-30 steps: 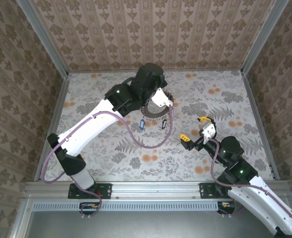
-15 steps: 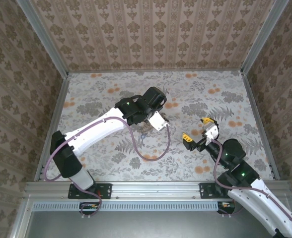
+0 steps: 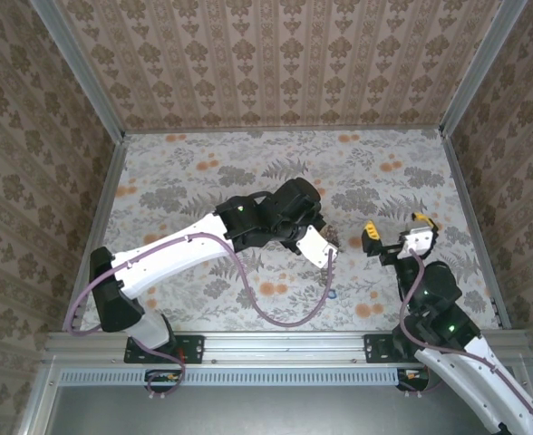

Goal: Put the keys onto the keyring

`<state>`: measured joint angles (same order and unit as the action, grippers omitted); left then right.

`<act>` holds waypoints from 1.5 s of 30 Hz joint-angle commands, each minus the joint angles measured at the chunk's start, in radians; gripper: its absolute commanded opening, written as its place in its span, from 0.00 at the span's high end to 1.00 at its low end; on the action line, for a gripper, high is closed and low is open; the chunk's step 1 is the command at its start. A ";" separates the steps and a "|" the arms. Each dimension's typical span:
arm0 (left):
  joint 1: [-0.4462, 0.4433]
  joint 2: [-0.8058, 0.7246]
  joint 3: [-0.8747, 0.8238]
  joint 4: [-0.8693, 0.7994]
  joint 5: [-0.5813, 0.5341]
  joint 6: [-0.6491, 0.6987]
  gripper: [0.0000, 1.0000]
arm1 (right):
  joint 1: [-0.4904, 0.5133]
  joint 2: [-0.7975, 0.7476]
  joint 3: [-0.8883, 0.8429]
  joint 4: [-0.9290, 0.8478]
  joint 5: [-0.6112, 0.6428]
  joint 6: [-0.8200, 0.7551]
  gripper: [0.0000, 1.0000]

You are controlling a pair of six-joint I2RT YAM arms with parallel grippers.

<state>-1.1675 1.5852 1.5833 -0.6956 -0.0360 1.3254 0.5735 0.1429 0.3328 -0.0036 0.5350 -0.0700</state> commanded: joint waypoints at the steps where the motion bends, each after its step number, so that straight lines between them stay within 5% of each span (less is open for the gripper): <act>1: -0.013 0.074 0.016 0.035 0.066 -0.088 0.96 | -0.006 -0.073 -0.030 0.012 0.187 0.074 0.00; 10: 0.058 0.218 0.061 0.026 0.120 -0.131 0.99 | -0.012 -0.110 -0.058 -0.019 0.139 0.141 0.00; 25: 0.313 -0.071 -0.339 0.013 0.251 -0.140 0.98 | -0.024 0.041 -0.116 0.128 0.102 0.274 0.00; 35: 0.524 -0.028 -0.485 0.004 0.267 -0.143 0.99 | -0.030 0.105 -0.104 0.151 0.060 0.279 0.00; 45: 0.527 -0.122 -0.638 -0.016 0.264 -0.315 0.95 | -0.038 0.095 -0.126 0.138 0.046 0.309 0.00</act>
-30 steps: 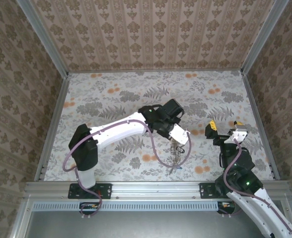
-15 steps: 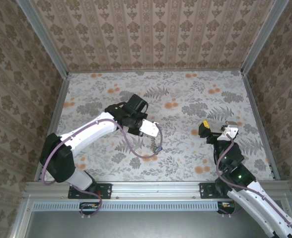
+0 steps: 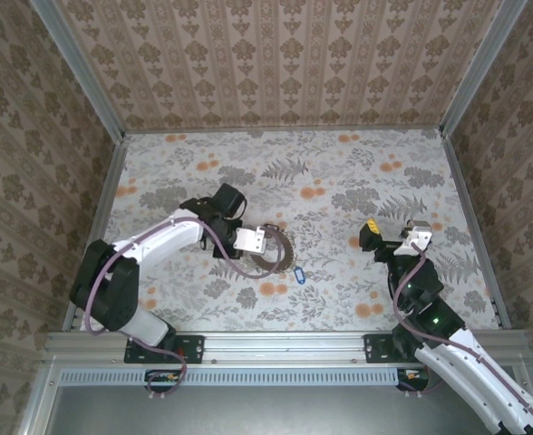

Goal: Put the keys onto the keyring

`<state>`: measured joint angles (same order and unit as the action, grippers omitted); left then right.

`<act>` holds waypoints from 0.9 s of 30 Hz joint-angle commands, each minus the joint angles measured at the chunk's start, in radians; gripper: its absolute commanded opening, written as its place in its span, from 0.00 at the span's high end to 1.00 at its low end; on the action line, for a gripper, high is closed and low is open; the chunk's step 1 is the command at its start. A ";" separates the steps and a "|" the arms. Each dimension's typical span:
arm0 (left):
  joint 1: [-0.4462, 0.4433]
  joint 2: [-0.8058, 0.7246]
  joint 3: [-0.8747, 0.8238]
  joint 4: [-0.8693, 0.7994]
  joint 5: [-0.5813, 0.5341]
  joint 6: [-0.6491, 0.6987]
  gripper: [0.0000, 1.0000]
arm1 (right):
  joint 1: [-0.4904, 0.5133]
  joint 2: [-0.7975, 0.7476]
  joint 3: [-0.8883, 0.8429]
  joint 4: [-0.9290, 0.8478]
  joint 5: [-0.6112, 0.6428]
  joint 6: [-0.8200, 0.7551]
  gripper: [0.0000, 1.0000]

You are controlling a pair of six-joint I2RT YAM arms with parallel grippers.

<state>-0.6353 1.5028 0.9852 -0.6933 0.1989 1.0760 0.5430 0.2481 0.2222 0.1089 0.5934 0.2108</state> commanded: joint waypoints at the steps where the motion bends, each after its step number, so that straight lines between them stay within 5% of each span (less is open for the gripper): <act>1: -0.004 -0.044 -0.058 -0.017 0.022 -0.074 0.95 | -0.009 -0.005 -0.017 0.029 -0.015 0.032 0.00; 11: -0.001 0.051 -0.097 -0.026 -0.133 -0.148 0.81 | -0.031 0.038 -0.021 0.047 -0.050 0.036 0.00; 16: 0.026 -0.004 -0.086 -0.006 -0.078 -0.191 0.68 | -0.044 0.043 -0.017 0.050 -0.080 -0.008 0.00; 18: 0.043 -0.060 -0.095 0.018 -0.039 -0.219 0.54 | -0.055 0.046 -0.014 0.068 -0.083 -0.022 0.00; 19: 0.056 -0.098 -0.101 0.033 -0.014 -0.241 0.39 | -0.063 0.050 -0.012 0.080 -0.085 -0.031 0.00; 20: 0.070 -0.136 -0.106 0.048 0.007 -0.261 0.01 | -0.069 0.056 -0.010 0.090 -0.090 -0.045 0.00; 27: 0.257 -0.473 -0.272 0.421 0.090 -0.612 0.00 | -0.113 0.142 0.028 0.125 -0.108 -0.192 0.00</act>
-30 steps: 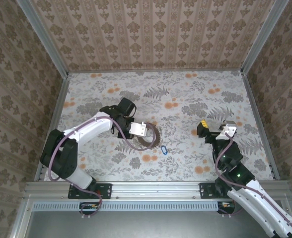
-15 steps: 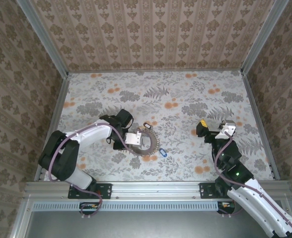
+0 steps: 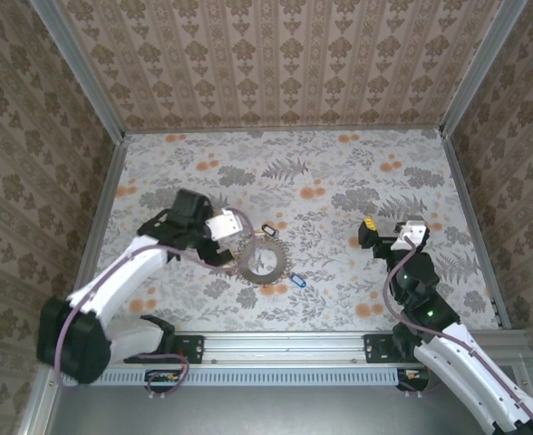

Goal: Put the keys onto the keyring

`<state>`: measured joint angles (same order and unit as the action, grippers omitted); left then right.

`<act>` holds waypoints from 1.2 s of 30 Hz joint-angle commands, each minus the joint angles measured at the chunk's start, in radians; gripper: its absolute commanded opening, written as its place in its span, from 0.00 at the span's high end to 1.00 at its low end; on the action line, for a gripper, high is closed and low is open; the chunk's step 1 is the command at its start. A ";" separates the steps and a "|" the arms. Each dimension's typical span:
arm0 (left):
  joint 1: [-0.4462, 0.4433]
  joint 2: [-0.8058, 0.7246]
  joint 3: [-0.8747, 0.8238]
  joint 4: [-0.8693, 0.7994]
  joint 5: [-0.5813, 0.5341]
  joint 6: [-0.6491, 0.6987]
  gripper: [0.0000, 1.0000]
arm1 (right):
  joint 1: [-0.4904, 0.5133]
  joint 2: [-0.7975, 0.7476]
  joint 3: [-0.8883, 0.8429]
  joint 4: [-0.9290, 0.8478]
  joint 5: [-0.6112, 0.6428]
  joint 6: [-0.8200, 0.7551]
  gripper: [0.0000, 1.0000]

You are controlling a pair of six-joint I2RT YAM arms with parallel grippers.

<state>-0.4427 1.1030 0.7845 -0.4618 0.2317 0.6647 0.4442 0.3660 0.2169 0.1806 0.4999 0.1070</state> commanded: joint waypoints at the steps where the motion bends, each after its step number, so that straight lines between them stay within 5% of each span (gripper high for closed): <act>1: 0.099 -0.114 -0.114 0.268 0.065 -0.252 0.00 | -0.022 0.043 0.024 0.090 -0.007 -0.106 0.01; 4: 0.194 -0.181 -0.259 0.516 0.059 -0.360 0.00 | -0.070 0.110 -0.009 0.182 -0.008 -0.142 0.00; 8: 0.303 -0.123 -0.401 0.754 -0.053 -0.433 0.00 | -0.203 0.272 0.013 0.190 -0.180 -0.118 0.00; 17: 0.361 0.104 -0.519 1.186 -0.126 -0.471 0.00 | -0.262 0.694 0.019 0.536 -0.294 -0.212 0.00; 22: 0.367 0.245 -0.409 1.176 -0.114 -0.483 0.00 | -0.277 0.919 0.048 0.753 -0.329 -0.225 0.01; 26: 0.388 0.334 -0.405 1.265 -0.175 -0.542 0.00 | -0.306 0.991 0.087 0.734 -0.324 -0.182 0.01; 29: 0.417 0.456 -0.428 1.462 -0.180 -0.565 0.00 | -0.379 1.124 0.063 0.880 -0.401 -0.124 0.00; 30: 0.418 0.416 -0.412 1.372 -0.178 -0.576 0.00 | -0.384 1.195 0.076 0.944 -0.420 -0.132 0.00; 32: 0.420 0.440 -0.401 1.372 -0.172 -0.569 0.00 | -0.388 1.143 0.162 0.691 -0.406 -0.114 0.00; 36: 0.423 0.434 -0.385 1.324 -0.189 -0.584 0.00 | -0.414 1.163 0.183 0.686 -0.446 -0.097 0.00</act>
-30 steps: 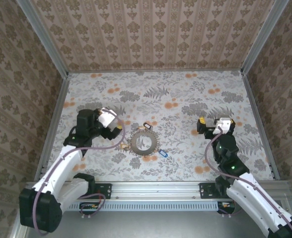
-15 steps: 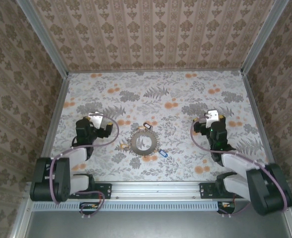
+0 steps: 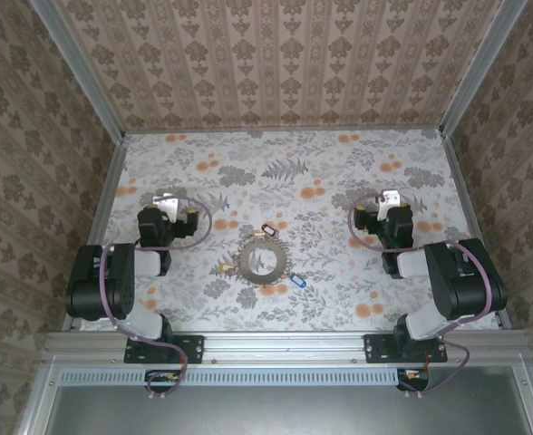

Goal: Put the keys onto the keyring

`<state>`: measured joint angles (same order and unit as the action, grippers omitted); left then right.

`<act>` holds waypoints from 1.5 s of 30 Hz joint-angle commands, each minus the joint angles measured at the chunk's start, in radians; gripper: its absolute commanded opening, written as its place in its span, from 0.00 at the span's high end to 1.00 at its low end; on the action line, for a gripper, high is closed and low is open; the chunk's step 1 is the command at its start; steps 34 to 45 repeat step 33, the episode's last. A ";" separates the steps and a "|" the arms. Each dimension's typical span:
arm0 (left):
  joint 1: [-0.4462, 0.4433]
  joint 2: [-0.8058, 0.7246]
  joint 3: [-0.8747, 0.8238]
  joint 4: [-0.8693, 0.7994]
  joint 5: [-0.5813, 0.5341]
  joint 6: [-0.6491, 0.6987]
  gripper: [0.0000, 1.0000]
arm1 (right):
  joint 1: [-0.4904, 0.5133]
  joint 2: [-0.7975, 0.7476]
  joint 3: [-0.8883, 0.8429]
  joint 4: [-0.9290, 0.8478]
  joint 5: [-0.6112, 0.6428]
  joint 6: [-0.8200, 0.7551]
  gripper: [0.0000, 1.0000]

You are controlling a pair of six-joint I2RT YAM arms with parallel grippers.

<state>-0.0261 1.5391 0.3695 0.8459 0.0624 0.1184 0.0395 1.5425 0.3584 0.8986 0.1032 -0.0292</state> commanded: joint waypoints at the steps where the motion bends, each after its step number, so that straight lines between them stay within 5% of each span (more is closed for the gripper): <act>1: 0.007 0.002 0.035 0.017 -0.027 -0.042 0.00 | -0.018 -0.004 0.045 -0.020 -0.047 0.051 0.00; 45: 0.006 -0.004 0.034 0.010 -0.035 -0.050 0.00 | -0.024 -0.013 0.051 -0.046 -0.049 0.057 0.00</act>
